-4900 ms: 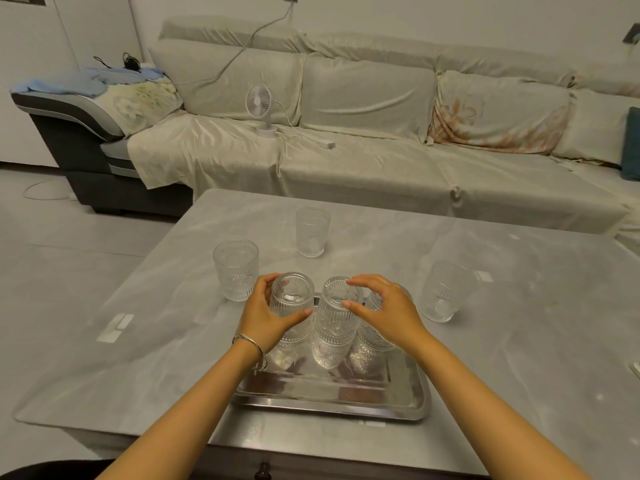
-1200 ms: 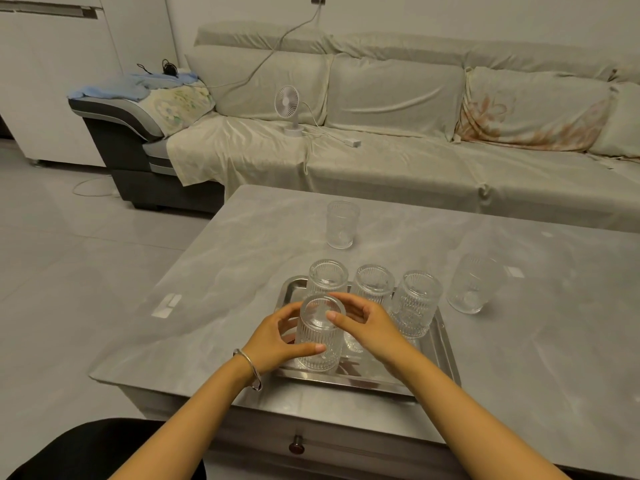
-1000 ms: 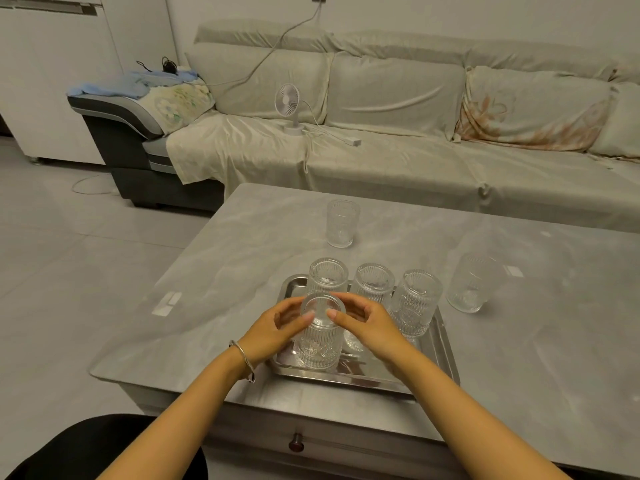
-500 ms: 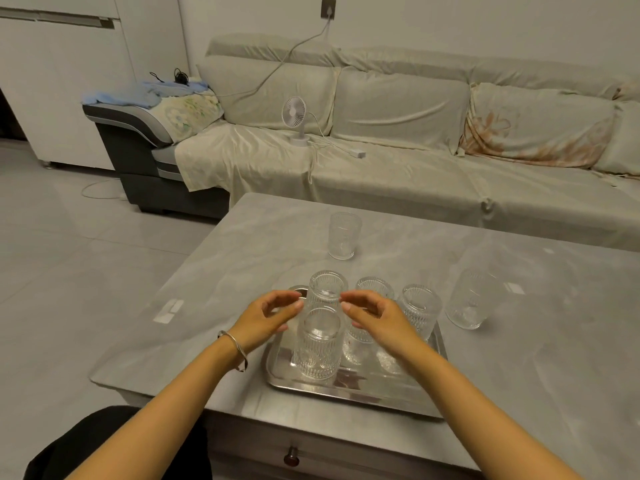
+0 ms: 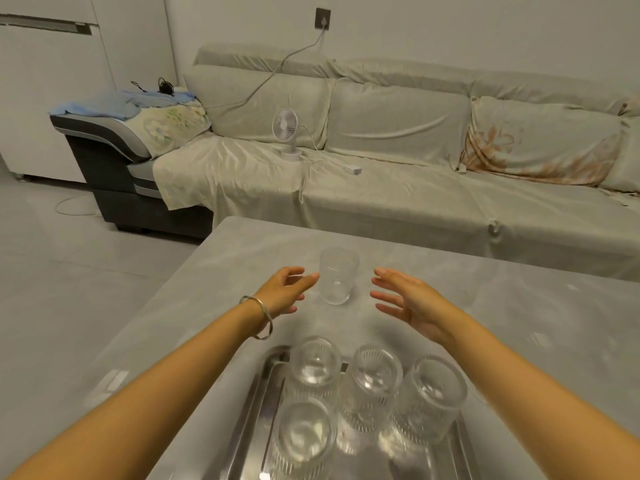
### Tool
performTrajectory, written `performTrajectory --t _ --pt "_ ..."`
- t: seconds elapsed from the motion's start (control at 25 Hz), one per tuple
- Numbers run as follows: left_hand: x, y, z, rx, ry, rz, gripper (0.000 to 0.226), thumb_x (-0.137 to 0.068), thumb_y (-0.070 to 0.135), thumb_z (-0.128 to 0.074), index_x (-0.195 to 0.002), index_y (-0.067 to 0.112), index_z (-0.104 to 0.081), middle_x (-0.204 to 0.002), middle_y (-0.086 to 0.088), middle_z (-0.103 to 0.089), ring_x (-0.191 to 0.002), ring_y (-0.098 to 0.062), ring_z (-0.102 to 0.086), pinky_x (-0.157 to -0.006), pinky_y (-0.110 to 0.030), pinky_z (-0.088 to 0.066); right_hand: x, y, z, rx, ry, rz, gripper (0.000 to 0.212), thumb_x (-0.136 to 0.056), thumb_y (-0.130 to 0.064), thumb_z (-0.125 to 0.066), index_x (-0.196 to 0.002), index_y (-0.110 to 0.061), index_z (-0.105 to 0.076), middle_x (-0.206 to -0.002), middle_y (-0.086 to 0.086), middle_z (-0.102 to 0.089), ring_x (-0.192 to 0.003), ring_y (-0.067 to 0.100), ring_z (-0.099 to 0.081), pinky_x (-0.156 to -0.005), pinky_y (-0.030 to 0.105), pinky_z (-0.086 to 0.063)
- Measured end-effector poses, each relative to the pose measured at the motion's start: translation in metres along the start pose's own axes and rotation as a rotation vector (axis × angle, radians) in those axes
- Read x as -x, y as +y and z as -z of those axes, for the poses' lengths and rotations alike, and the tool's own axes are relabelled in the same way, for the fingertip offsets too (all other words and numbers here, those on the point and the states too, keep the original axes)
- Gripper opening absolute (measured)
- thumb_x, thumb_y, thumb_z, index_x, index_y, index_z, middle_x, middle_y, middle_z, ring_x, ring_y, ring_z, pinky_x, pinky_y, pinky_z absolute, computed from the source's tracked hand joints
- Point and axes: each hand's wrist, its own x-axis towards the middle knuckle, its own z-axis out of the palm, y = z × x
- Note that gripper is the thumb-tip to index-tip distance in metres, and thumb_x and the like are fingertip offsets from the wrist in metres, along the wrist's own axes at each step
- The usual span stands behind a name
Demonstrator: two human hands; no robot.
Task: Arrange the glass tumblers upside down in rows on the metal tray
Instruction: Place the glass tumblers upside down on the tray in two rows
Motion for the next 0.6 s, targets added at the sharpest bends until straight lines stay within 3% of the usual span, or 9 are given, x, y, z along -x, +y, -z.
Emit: performTrajectory --t 0.12,0.24,0.44,0.6 --pt "-0.046 0.005 -0.019 -0.115 0.019 -0.029 0.077 -0.077 0.049 -0.063 -0.139 0.022 -0.028 -0.149 -0.005 -0.034 -0.127 -0.027 -0.043 -0.104 -0.042 -0.040 -0.038 0.008 0.001 0.008 -0.012 -0.105 0.050 -0.089 -0.036 -0.059 -0.132 -0.013 -0.051 -0.131 0.004 -0.055 -0.105 0.019 -0.061 -0.084 0.032 -0.053" --pt "-0.079 0.007 -0.033 -0.174 0.019 -0.085 0.089 -0.072 0.045 -0.071 -0.142 0.023 -0.022 -0.152 -0.004 -0.029 -0.133 -0.029 -0.037 -0.105 -0.042 -0.036 -0.068 0.013 0.003 -0.001 -0.017 -0.134 0.050 -0.089 -0.040 -0.056 -0.132 -0.014 -0.050 -0.130 -0.001 -0.053 -0.109 0.019 -0.059 -0.082 0.031 -0.052" --pt "-0.107 0.000 -0.045 -0.277 0.046 -0.180 0.095 -0.060 0.038 -0.082 -0.137 0.022 -0.030 -0.142 -0.006 -0.043 -0.124 -0.024 -0.045 -0.098 -0.032 -0.039 -0.093 0.023 0.003 -0.055 -0.084 -0.184 0.029 -0.092 -0.041 -0.051 -0.107 -0.019 -0.063 -0.124 -0.003 -0.062 -0.109 0.016 -0.060 -0.083 0.032 -0.051" --pt "-0.097 0.000 -0.042 -0.193 0.145 -0.208 0.087 -0.056 0.039 -0.084 -0.129 0.020 -0.040 -0.132 -0.004 -0.051 -0.110 -0.018 -0.049 -0.092 -0.028 -0.044 -0.089 0.021 0.005 -0.035 -0.086 -0.148 0.043 -0.092 -0.042 -0.050 -0.127 -0.016 -0.057 -0.133 -0.002 -0.058 -0.117 0.018 -0.056 -0.095 0.034 -0.046"
